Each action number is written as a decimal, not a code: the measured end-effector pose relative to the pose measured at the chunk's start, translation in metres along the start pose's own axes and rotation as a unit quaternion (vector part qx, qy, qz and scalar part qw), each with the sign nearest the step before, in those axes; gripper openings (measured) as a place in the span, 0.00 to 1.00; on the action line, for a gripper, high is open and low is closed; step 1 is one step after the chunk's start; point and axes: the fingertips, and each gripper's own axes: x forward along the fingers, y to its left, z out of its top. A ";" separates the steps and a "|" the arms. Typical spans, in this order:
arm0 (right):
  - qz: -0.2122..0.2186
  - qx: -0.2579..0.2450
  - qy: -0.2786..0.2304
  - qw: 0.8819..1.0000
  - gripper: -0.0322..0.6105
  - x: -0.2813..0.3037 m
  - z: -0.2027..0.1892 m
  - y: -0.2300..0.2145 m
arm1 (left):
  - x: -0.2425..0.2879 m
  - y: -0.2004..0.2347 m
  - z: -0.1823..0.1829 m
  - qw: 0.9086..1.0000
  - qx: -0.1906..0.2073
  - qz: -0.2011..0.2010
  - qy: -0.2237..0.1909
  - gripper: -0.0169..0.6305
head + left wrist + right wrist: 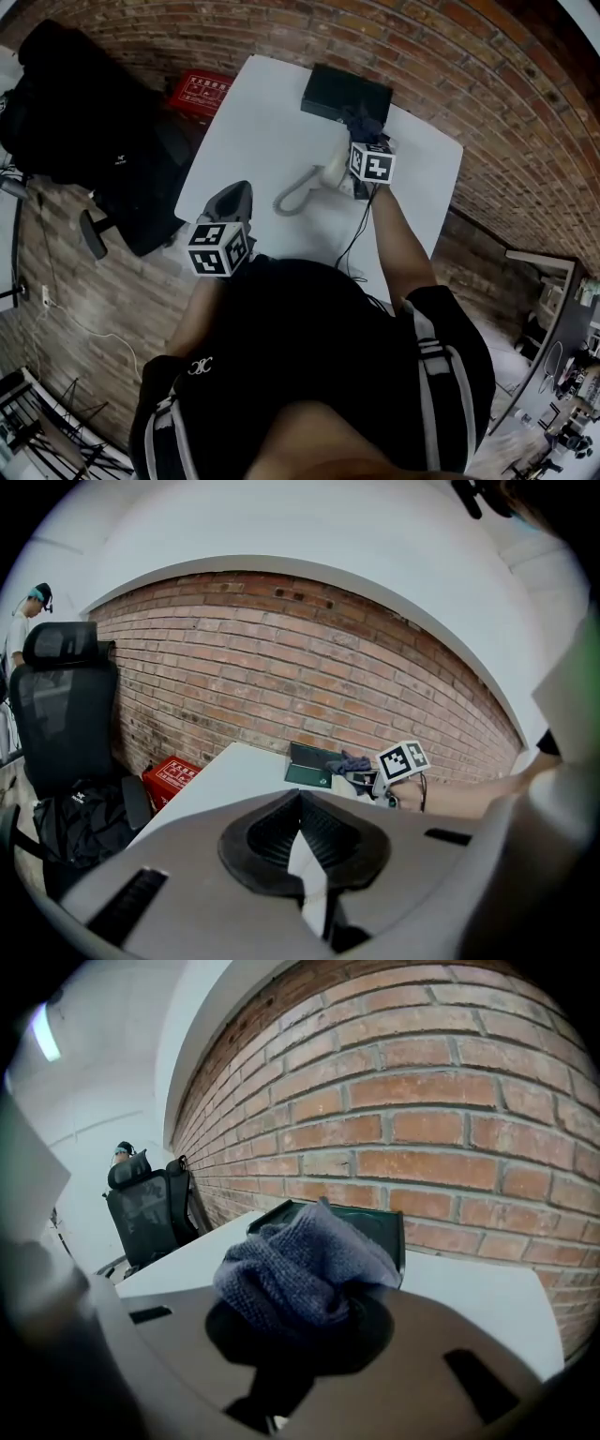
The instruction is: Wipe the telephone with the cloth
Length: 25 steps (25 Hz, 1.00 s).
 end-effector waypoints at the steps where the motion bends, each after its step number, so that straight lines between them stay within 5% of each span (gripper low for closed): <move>1: 0.003 0.005 -0.003 1.000 0.12 -0.001 0.000 0.001 | 0.000 0.000 -0.001 1.000 0.000 0.001 0.002 0.01; 7: 0.054 -0.005 0.002 0.999 0.12 -0.004 -0.012 0.023 | 0.004 -0.007 -0.009 1.000 0.004 -0.004 0.012 0.01; 19: 0.126 -0.144 0.020 0.981 0.12 -0.028 -0.071 0.095 | 0.014 -0.025 -0.007 0.999 0.018 -0.028 0.017 0.01; 25: 0.176 -0.065 0.042 0.981 0.12 -0.040 -0.108 0.120 | 0.013 -0.027 -0.005 0.999 0.018 -0.037 0.013 0.01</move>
